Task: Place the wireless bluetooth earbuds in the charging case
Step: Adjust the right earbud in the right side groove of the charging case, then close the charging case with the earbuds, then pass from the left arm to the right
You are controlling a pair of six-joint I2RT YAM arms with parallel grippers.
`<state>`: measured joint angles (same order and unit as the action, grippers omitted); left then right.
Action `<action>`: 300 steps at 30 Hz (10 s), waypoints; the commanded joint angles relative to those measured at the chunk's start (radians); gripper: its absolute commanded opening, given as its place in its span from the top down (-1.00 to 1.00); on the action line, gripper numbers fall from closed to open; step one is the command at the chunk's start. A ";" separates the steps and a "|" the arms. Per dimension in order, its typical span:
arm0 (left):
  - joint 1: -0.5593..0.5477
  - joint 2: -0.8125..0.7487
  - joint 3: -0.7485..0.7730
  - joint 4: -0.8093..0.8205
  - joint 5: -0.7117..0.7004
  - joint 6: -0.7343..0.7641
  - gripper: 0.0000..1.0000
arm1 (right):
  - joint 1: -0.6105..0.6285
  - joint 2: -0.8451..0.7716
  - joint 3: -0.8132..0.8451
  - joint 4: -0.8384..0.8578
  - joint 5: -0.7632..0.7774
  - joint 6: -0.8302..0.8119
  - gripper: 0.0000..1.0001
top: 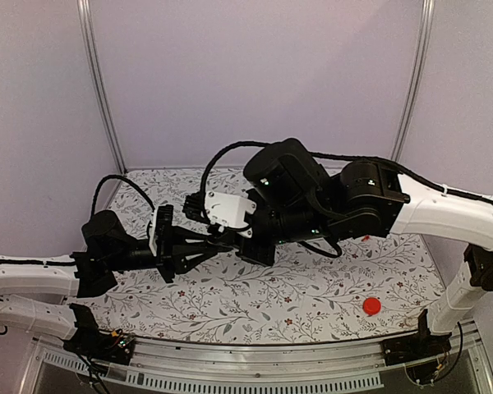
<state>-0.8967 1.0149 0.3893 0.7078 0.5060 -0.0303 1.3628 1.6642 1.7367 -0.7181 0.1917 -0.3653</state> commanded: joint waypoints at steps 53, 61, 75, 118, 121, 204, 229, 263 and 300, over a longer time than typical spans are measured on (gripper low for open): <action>-0.017 -0.049 0.004 0.018 -0.034 0.010 0.76 | 0.006 0.003 -0.034 0.046 0.107 -0.002 0.58; -0.028 -0.026 0.020 -0.006 -0.044 0.022 0.77 | 0.005 0.022 -0.017 0.042 0.132 -0.003 0.58; -0.029 -0.049 0.005 0.009 -0.067 0.014 0.78 | 0.007 0.022 -0.037 0.062 0.163 0.002 0.71; -0.016 -0.121 -0.041 0.105 -0.092 -0.009 0.79 | -0.077 -0.133 -0.189 0.212 -0.028 0.133 0.75; -0.015 -0.118 -0.040 0.104 -0.089 -0.010 0.79 | -0.077 -0.137 -0.187 0.213 -0.026 0.134 0.70; -0.016 0.073 0.064 0.093 0.147 -0.041 0.81 | -0.423 -0.104 -0.224 0.289 -0.633 0.197 -0.01; -0.013 0.079 0.079 0.059 0.049 -0.054 0.82 | -0.288 -0.104 -0.204 0.214 -0.640 0.131 -0.02; 0.024 0.174 0.158 0.081 0.047 -0.328 0.79 | -0.086 -0.202 -0.381 0.362 0.109 -0.170 -0.57; 0.035 0.252 0.210 0.012 -0.032 -0.434 0.60 | 0.006 -0.096 -0.404 0.463 0.375 -0.294 0.29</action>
<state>-0.8795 1.2522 0.5648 0.7418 0.5159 -0.4454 1.3609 1.5608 1.3277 -0.2752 0.5823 -0.6731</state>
